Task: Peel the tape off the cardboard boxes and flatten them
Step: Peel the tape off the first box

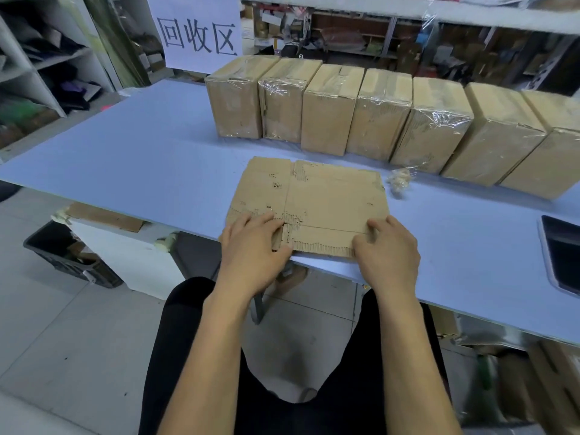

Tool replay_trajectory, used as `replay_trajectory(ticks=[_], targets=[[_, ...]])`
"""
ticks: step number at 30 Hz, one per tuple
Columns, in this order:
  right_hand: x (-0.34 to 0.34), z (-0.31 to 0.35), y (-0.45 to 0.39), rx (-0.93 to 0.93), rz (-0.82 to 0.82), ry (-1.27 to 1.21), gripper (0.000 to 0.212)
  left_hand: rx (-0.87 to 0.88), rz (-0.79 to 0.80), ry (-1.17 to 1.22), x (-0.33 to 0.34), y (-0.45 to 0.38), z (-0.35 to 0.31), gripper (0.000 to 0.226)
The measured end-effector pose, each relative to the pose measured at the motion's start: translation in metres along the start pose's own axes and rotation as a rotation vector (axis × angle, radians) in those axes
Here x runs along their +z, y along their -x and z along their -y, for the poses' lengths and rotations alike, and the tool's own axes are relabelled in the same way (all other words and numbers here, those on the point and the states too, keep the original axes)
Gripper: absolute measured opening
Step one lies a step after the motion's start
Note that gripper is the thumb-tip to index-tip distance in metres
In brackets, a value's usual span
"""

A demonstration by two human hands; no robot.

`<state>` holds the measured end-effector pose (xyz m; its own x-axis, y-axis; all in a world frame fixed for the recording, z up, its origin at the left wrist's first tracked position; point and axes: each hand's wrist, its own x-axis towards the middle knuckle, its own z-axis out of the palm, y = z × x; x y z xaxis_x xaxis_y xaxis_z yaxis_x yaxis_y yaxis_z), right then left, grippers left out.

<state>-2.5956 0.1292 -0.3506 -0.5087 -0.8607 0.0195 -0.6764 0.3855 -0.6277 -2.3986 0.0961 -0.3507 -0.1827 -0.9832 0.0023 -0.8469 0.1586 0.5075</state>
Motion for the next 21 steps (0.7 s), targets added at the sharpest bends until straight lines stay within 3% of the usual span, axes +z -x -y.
replay_trajectory(ticks=[3, 7, 12, 16, 21], targets=[[-0.002, 0.001, 0.001, 0.056, 0.072, -0.008, 0.054, -0.027, -0.048, 0.087, 0.002, -0.003, 0.002, 0.048], [-0.004, 0.003, 0.001, 0.056, 0.084, -0.018, 0.076, -0.220, -0.281, 0.182, -0.007, -0.003, 0.010, 0.053], [-0.004, 0.008, 0.002, 0.019, 0.153, 0.100, 0.079, -0.212, -0.149, 0.150, -0.011, -0.010, 0.027, 0.060], [0.016, 0.033, 0.015, -0.140, 0.291, 0.146, 0.071, -0.251, -0.214, 0.044, -0.029, -0.001, 0.049, 0.056], [0.077, 0.081, 0.023, -0.414, 0.370, 0.228, 0.068, -0.349, -0.248, -0.137, -0.064, -0.016, 0.127, 0.053]])
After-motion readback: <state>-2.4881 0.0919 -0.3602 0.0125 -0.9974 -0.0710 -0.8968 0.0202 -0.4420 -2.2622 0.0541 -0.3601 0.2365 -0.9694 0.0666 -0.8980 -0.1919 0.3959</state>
